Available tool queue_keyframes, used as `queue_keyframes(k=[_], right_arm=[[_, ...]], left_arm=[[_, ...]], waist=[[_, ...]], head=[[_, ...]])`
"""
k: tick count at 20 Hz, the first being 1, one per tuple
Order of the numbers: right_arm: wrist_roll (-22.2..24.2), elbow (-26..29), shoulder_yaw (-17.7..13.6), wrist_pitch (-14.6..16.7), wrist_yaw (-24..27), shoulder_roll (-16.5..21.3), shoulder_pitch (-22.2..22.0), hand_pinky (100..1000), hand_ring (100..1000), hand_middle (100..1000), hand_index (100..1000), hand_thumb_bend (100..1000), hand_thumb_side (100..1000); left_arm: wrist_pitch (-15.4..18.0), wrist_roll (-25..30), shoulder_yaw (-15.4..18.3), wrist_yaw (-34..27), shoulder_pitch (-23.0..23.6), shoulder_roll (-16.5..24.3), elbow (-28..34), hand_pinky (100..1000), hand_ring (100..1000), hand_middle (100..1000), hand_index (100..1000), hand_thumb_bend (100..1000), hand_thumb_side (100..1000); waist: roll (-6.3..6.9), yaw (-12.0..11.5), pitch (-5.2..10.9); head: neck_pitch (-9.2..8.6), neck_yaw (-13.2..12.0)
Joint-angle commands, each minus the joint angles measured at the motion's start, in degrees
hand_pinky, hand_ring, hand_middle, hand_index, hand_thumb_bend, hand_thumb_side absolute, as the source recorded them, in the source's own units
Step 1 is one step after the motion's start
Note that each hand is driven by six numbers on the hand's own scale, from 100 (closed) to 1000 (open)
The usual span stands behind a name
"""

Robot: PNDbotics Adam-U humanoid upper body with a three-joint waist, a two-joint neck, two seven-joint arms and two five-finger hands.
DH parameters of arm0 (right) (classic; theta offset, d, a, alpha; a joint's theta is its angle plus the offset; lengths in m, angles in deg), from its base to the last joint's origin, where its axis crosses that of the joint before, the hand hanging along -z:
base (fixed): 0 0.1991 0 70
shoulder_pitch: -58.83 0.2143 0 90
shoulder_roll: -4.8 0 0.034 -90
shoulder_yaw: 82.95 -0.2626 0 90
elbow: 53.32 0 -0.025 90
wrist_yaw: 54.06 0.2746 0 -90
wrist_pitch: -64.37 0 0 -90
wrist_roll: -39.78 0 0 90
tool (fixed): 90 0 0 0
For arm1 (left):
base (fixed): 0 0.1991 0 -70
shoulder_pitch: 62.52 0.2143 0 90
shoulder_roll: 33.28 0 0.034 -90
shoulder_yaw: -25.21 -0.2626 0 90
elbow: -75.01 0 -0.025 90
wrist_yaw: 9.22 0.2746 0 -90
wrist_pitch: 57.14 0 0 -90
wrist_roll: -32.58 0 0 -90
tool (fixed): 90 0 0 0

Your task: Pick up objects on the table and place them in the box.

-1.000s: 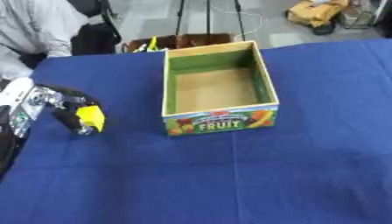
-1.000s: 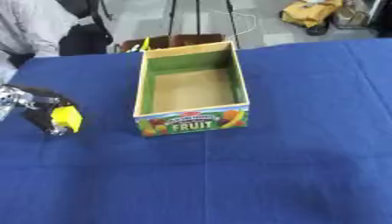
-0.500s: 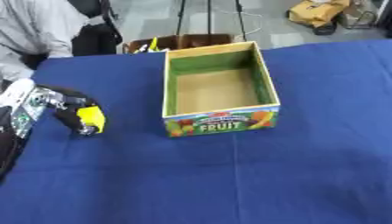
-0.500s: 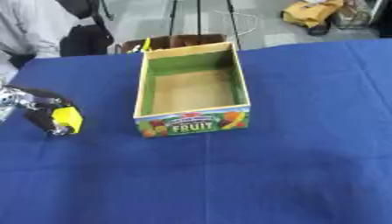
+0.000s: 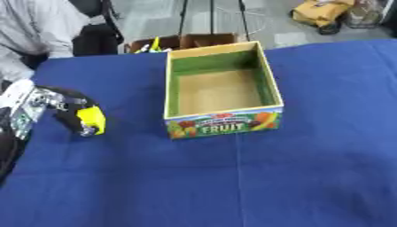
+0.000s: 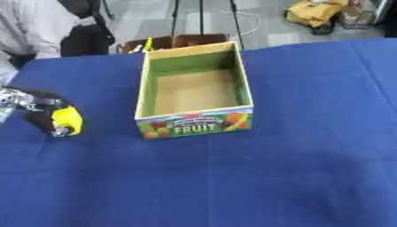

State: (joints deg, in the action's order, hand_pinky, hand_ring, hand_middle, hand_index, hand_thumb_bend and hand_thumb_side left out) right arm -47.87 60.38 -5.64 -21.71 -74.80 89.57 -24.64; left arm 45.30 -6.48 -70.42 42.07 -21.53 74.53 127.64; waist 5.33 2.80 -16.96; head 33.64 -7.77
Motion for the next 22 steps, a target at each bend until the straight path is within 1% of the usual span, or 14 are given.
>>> queue_keyframes(k=[1, 3, 6, 8, 10, 11, 13, 16, 17, 20, 22], right_arm=[[0.0, 0.9, -0.2, 0.2, -0.5, 0.9, 0.4, 740, 888, 608, 737, 100, 832], [0.0, 0.9, -0.2, 0.2, -0.4, 0.9, 0.4, 740, 888, 608, 737, 100, 832], [0.0, 0.9, -0.2, 0.1, -0.4, 0.9, 0.3, 740, 889, 607, 737, 100, 832], [0.1, 0.9, -0.2, 0.1, -0.3, 0.9, 0.3, 740, 889, 607, 737, 100, 832], [0.1, 0.9, -0.2, 0.1, -0.3, 0.9, 0.3, 740, 889, 607, 737, 100, 832], [0.1, 0.9, -0.2, 0.1, -0.3, 0.9, 0.3, 740, 889, 607, 736, 100, 831], [0.0, 0.9, -0.3, 0.0, -0.3, 0.8, 0.2, 740, 889, 607, 736, 100, 828], [-0.1, 0.9, -0.3, -0.1, -0.2, 0.8, 0.2, 740, 890, 607, 736, 100, 830], [-0.1, 0.9, -0.3, -0.1, -0.2, 0.8, 0.2, 740, 890, 607, 736, 100, 830], [-0.1, 0.9, -0.3, -0.2, -0.1, 0.9, 0.1, 740, 890, 607, 736, 100, 830], [0.0, 0.9, -0.3, -0.2, -0.1, 0.9, 0.1, 740, 890, 607, 736, 100, 830]], left_arm=[[0.4, 0.7, 0.8, -0.5, -0.6, 1.7, 0.5, 469, 587, 727, 892, 100, 492], [0.1, -0.8, 1.1, -0.2, -0.6, 1.9, 1.3, 425, 570, 676, 846, 100, 519], [0.0, -5.8, 1.5, 1.5, -0.7, 2.2, 2.7, 362, 535, 605, 774, 100, 566], [0.0, -8.8, 1.4, 2.5, -0.6, 2.1, 2.9, 362, 535, 605, 774, 100, 566], [0.3, -10.2, 1.3, 3.0, -0.6, 2.1, 2.5, 362, 535, 605, 774, 100, 566], [0.2, -10.7, 1.6, 3.2, -0.9, 2.2, 2.6, 277, 482, 532, 675, 100, 556], [-0.7, -12.2, 2.5, 4.1, -1.4, 2.2, 4.4, 263, 471, 524, 647, 100, 549], [-1.7, -15.0, 2.5, 5.4, -1.4, 2.1, 6.2, 254, 463, 519, 629, 100, 545], [-1.9, -16.0, 2.5, 5.6, -1.4, 2.0, 6.4, 252, 460, 519, 615, 100, 544], [-2.2, -18.4, 2.0, 6.5, -1.9, 2.0, 6.5, 250, 459, 520, 612, 100, 541], [-2.3, -18.4, 1.7, 7.1, -2.3, 2.0, 6.4, 254, 468, 523, 612, 100, 538]], waist=[[-0.25, -0.1, 0.74], [-0.26, -0.1, 0.76], [-0.27, -0.1, 0.83], [-0.26, -0.1, 0.85], [-0.26, -0.1, 0.86], [-0.26, -0.2, 1.00], [-0.24, -0.3, 1.07], [-0.19, -0.3, 1.15], [-0.18, -0.4, 1.19], [-0.12, -0.5, 1.35], [-0.07, -0.5, 1.49]], head=[[-0.64, -0.2], [-0.65, -0.1], [-0.61, -0.1], [-0.59, -0.1], [-0.59, -0.1], [-0.51, 0.1], [-0.55, 0.6], [-0.64, 1.2], [-0.68, 1.4], [-0.79, 2.3], [-0.77, 2.5]])
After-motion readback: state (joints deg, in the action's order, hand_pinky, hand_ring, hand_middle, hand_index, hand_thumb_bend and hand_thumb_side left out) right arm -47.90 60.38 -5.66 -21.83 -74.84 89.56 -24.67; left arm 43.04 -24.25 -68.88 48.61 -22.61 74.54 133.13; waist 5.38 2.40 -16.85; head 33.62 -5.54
